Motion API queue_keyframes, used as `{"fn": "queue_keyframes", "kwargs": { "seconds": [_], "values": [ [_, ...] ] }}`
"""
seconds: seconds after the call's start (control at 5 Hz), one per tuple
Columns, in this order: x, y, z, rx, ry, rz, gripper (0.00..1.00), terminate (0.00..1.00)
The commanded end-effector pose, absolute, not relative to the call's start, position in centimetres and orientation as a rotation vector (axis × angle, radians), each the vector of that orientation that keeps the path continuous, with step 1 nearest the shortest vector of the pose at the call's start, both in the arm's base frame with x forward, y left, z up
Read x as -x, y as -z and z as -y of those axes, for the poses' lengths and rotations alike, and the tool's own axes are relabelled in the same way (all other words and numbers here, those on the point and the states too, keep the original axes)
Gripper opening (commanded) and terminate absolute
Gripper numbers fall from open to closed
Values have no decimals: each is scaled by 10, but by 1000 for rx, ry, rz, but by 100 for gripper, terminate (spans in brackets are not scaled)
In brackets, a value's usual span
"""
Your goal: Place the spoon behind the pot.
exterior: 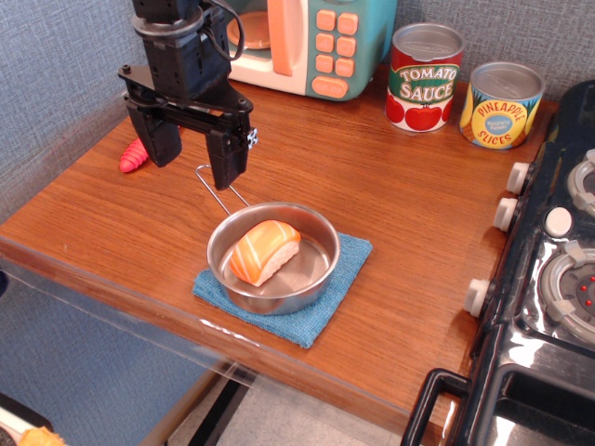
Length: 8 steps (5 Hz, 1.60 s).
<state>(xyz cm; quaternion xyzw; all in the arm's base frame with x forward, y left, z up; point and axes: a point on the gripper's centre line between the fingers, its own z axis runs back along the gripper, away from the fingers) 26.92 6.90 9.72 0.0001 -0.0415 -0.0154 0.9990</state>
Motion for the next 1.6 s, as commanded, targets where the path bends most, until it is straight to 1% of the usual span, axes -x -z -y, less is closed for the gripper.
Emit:
{"fn": "queue_keyframes", "kwargs": {
  "seconds": [0.0,0.4,0.6,0.8,1.0,1.4],
  "values": [
    [-269,-97,-69,0,31,83,100,0],
    [-311,-101,-154,5,-216,137,100,0],
    [-325,-95,-186,-14,-269,137,100,0],
    [-337,-78,-201,-29,-273,104,100,0],
    [-346,-56,-205,-30,-249,52,100,0],
    [-354,-32,-205,-31,-240,-2,100,0]
  ]
}}
